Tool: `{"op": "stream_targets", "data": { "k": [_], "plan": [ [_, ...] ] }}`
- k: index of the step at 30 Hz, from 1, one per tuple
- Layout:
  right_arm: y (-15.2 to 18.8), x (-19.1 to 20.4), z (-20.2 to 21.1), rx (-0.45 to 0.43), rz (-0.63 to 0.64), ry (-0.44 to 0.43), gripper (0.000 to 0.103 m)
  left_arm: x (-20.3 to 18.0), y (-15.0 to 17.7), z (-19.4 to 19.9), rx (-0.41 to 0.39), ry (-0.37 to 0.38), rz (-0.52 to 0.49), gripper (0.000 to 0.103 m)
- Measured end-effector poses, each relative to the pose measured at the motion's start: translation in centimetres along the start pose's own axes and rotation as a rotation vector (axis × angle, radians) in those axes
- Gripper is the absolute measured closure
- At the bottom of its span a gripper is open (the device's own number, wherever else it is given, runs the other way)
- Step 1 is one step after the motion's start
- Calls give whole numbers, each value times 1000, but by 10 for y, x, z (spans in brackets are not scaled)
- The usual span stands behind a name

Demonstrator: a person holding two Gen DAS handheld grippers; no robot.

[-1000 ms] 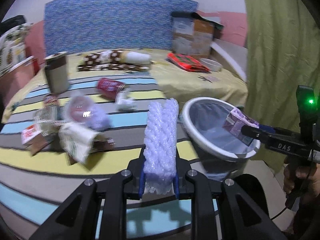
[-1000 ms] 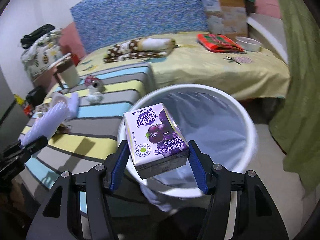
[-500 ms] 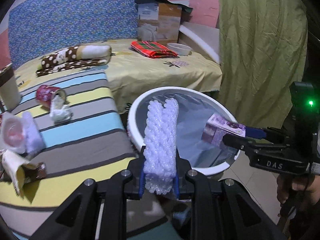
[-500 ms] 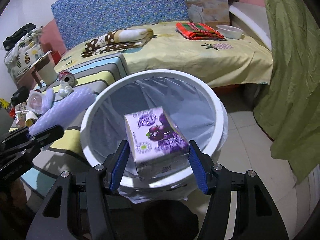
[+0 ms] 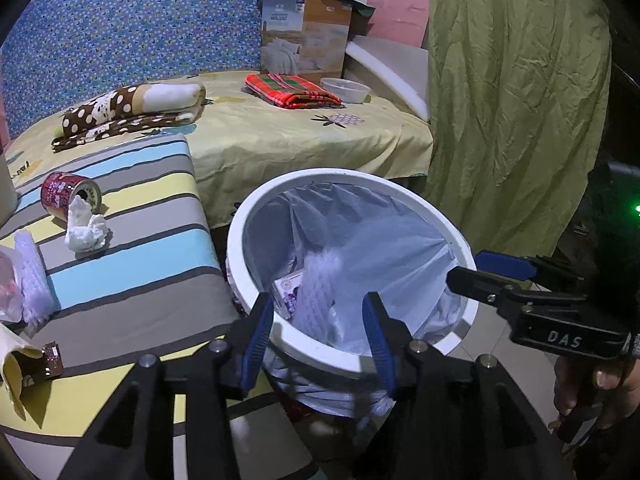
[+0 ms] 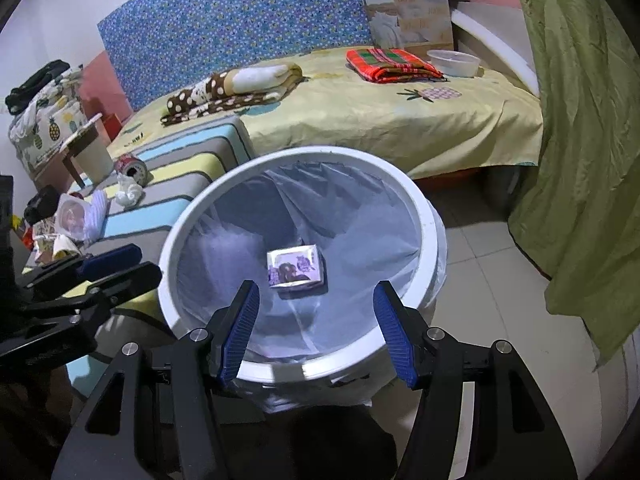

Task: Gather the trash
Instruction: 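Carry both items over the white bin and open both grippers to drop them, then move both tools back to the table toward the cans and paper cup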

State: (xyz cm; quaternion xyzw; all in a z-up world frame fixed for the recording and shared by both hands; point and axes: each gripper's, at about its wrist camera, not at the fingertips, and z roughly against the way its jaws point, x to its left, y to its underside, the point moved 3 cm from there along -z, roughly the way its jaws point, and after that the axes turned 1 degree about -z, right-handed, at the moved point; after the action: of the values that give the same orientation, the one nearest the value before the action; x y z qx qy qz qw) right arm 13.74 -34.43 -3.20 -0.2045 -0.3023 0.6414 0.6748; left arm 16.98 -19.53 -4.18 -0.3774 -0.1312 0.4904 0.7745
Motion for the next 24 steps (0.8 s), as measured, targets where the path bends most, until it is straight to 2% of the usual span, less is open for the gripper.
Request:
{"op": "stream_targets", "data": {
  "k": [11, 24],
  "plan": [
    [-4, 21, 15, -63, 10, -47, 42, 19, 8, 37, -61, -33, 57, 55],
    [-5, 88, 5, -39, 140, -202, 42, 70, 37, 87, -115, -171, 156, 55]
  ]
}}
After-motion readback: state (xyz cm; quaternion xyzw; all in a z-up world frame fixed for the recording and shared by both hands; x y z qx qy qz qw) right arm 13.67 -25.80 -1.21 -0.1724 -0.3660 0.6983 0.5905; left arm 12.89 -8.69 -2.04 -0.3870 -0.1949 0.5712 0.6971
